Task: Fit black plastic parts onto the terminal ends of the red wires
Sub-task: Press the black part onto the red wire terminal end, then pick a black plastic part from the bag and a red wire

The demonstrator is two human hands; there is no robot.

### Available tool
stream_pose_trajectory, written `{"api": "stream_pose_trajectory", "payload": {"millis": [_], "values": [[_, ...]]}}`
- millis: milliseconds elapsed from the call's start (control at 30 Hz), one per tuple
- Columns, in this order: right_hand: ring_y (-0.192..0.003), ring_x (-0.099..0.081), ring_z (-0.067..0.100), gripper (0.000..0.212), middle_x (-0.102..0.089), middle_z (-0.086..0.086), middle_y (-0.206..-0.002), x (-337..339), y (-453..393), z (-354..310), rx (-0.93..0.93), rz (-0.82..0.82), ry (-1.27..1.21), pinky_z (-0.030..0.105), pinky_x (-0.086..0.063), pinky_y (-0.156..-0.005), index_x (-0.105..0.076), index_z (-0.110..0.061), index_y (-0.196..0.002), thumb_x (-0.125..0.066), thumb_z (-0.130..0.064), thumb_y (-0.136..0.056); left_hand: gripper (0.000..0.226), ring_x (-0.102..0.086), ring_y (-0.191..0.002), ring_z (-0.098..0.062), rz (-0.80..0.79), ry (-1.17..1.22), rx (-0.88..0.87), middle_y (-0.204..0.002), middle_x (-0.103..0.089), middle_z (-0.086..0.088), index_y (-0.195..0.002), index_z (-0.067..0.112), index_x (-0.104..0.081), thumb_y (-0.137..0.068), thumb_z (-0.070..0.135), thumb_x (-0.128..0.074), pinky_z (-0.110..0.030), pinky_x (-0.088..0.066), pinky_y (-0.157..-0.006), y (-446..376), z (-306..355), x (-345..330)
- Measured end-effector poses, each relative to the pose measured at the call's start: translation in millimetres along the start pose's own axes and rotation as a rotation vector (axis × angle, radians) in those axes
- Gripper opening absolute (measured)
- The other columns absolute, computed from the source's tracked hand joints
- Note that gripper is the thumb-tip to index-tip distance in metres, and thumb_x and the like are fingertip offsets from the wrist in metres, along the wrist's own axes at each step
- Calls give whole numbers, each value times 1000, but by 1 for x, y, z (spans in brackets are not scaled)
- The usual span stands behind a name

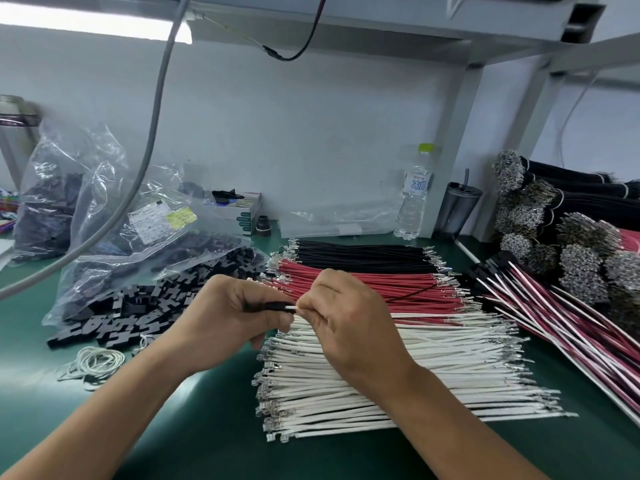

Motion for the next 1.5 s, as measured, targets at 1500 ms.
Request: {"api": "stream_pose_trajectory", "payload": {"millis": [1500], "values": [[-107, -66, 8, 22, -73, -10, -116, -24, -66, 110, -543, -326, 2, 28, -50, -95, -77, -28, -111, -65, -17, -95, 35, -59, -105, -12, 57, -1370, 102, -107, -64, 16, -112, 33, -73, -102, 55, -47, -29, -45, -93, -17, -38, 27]]}}
Point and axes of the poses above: each hand's wrist, its own y-axis away from the middle knuckle, its own x-axis out of the back of the hand, z = x × y, the point moved 1 cm from there along -y, towards the middle knuckle
